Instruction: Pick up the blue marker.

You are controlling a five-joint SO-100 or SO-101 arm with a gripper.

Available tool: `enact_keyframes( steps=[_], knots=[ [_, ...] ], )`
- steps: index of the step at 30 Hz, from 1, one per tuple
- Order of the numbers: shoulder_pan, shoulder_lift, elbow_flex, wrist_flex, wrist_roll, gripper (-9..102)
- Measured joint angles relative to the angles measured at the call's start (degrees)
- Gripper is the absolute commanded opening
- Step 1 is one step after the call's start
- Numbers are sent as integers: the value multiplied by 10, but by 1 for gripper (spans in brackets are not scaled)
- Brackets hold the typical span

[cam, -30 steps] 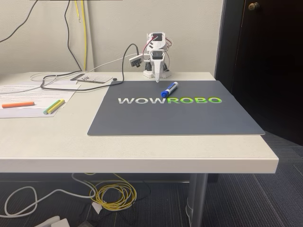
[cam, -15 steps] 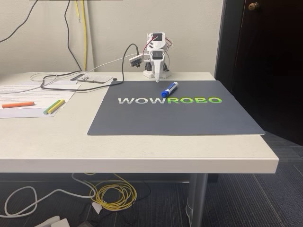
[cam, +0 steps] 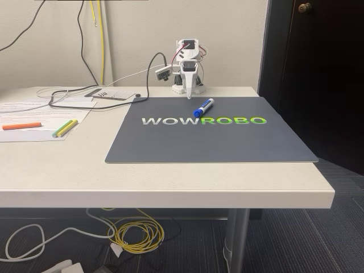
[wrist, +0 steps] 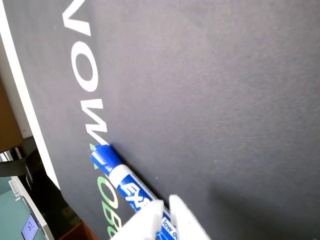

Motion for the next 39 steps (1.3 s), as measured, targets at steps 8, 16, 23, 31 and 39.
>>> enact_keyframes(
  steps=[8,16,23,31,39],
  knots=[
    [0,0,0,0,0,0],
    [0,0,0,0,0,0],
    [0,0,0,0,0,0],
    [0,0,0,0,0,0],
    [-2,0,0,-9,0,0]
  ],
)
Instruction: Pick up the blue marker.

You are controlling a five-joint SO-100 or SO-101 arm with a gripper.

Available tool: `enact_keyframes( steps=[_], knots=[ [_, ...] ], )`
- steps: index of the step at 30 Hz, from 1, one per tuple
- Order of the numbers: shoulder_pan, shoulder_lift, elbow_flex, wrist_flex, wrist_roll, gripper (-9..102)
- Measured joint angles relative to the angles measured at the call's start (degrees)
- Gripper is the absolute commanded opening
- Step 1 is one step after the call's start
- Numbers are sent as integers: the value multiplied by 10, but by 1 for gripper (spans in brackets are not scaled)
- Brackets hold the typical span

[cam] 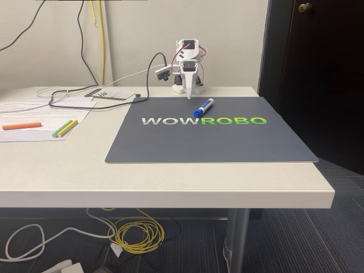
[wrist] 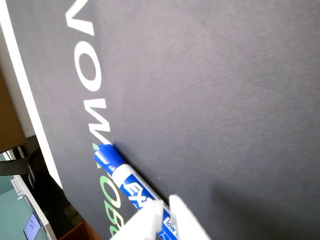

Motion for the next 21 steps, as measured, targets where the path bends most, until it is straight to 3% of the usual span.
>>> enact_keyframes(
  steps=[16,21],
  knots=[
    [-24,0,-30,-90,-113,0],
    [-37,0,-48,-73,-183,0]
  ],
)
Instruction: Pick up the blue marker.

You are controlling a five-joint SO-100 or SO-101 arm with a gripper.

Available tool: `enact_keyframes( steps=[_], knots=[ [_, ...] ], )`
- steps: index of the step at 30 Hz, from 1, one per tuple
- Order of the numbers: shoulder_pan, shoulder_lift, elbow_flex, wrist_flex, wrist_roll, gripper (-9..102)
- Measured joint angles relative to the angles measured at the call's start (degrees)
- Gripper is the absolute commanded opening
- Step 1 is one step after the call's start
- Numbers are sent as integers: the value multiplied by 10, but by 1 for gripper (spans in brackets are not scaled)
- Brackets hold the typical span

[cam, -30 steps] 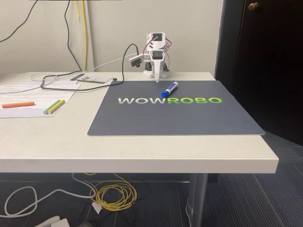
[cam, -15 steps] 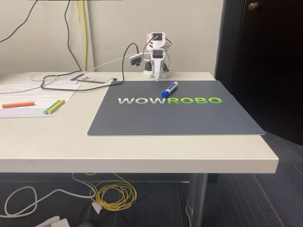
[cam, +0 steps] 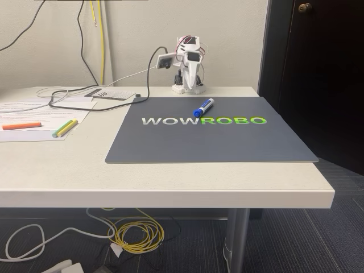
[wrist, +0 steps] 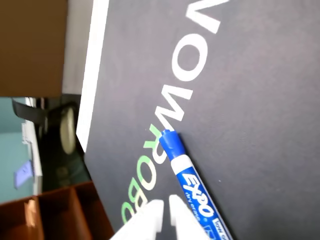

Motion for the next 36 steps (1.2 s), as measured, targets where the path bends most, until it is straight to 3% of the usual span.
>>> enact_keyframes(
  steps=[12,19,25,29,36],
  knots=[
    [-63,0,-1,52,-237,1],
    [-69,-25,-1,39,-335,9],
    [-69,-187,-69,19,-408,11],
    [-67,-309,-139,18,-432,20],
    [-49,-461,-194,-28,-467,28]
  ],
)
